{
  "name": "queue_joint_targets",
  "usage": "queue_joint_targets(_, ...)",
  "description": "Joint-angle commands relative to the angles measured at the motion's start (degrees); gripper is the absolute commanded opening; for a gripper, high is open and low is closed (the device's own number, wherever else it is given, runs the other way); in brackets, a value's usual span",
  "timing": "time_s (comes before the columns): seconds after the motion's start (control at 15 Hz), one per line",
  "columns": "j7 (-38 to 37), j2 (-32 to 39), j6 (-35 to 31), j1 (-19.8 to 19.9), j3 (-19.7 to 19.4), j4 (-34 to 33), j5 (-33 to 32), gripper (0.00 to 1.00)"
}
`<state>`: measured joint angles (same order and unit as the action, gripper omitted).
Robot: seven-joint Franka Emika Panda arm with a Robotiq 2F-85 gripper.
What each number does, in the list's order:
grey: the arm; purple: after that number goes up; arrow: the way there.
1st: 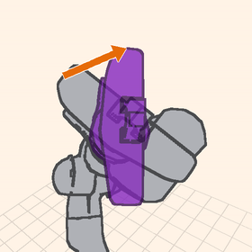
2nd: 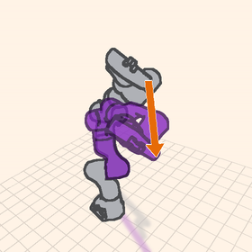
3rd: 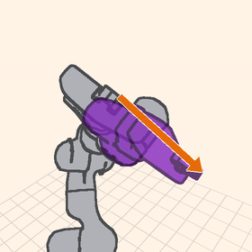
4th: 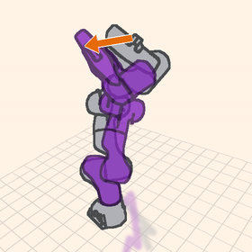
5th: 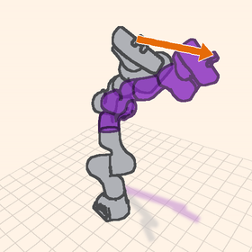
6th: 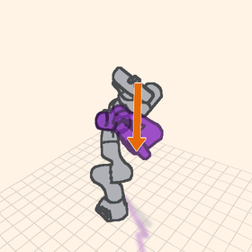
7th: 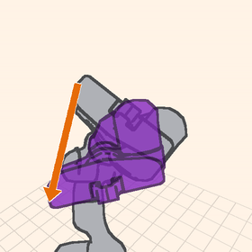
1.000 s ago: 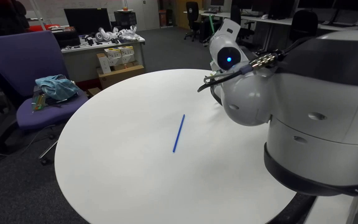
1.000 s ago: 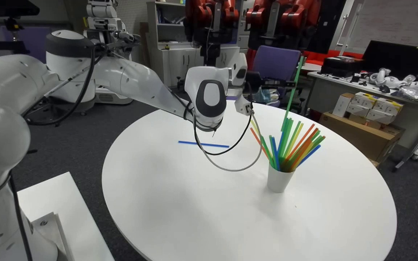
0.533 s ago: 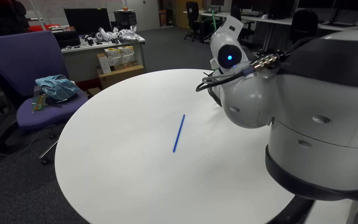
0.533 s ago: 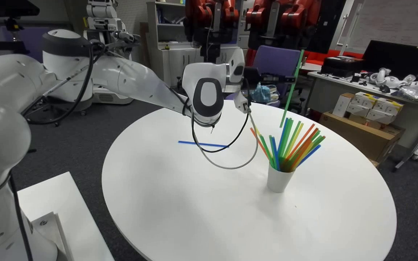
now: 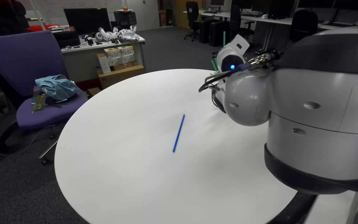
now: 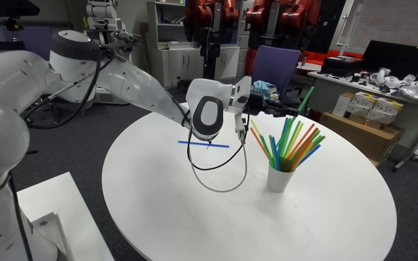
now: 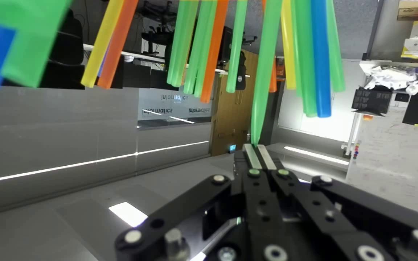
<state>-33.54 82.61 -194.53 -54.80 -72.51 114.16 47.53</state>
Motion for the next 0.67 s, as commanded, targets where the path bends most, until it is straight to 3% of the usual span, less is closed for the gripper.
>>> queue_joint_targets(0.0, -0.9, -1.8, -0.3, 0.5, -0.5, 1.0, 0.9, 0.00)
queue_joint_targets(0.6, -1.3, -0.4, -2.9, 0.6, -0.2, 1.6, 0.8, 0.00)
